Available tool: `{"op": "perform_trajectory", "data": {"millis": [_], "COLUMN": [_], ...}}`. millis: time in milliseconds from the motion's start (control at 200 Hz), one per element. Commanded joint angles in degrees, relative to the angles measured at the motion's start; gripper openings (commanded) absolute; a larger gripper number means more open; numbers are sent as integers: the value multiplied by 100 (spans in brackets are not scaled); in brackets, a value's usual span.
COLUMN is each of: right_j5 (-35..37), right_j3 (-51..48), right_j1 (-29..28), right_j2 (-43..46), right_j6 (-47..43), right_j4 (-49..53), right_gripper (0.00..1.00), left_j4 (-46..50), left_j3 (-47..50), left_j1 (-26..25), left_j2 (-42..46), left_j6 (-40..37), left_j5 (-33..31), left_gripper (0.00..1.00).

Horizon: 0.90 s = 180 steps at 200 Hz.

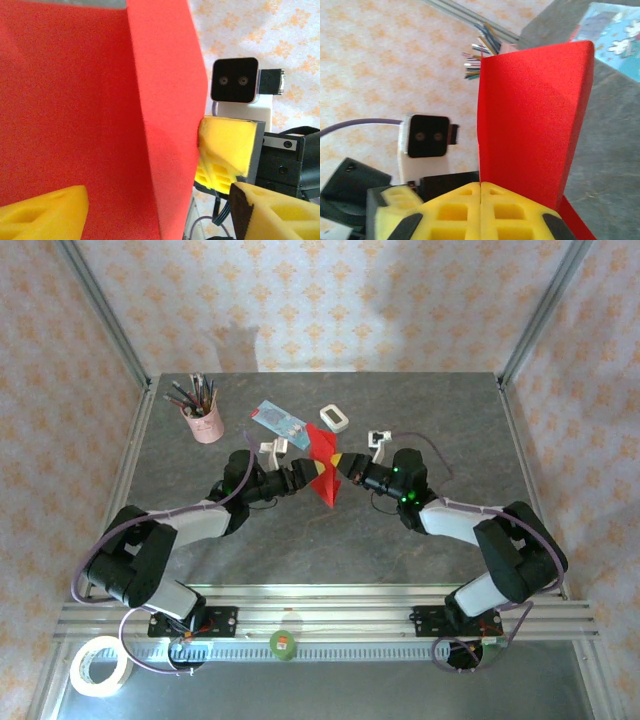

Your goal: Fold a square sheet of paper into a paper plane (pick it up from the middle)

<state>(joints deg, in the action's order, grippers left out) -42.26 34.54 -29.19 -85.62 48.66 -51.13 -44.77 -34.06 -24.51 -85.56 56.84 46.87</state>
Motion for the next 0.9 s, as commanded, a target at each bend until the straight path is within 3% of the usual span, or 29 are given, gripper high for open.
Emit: {"op": "perform_trajectory", "data": {"millis": [0, 300, 571, 896], "right_j5": [-352, -519, -544, -480], "right_j3": [-67, -129, -167, -289], "right_j1": [18, 25, 67, 89], "right_j2": [15, -165, -178, -103], "right_j6": [416, 713, 785, 776], "right_j4": [-706, -1027, -1067, -1031], "right_gripper": [3, 3, 4, 4], "left_j4": [-697, -1679, -1651, -1548], "left_j3": [-166, -86, -64, -109], "left_j1": [-42, -85, -84, -79], "left_j2": [-194, -212, -240, -286], "left_j6": [228, 592, 540, 443], "left_j5": [218, 583, 573, 560], "left_gripper": [66, 51, 34, 25]}}
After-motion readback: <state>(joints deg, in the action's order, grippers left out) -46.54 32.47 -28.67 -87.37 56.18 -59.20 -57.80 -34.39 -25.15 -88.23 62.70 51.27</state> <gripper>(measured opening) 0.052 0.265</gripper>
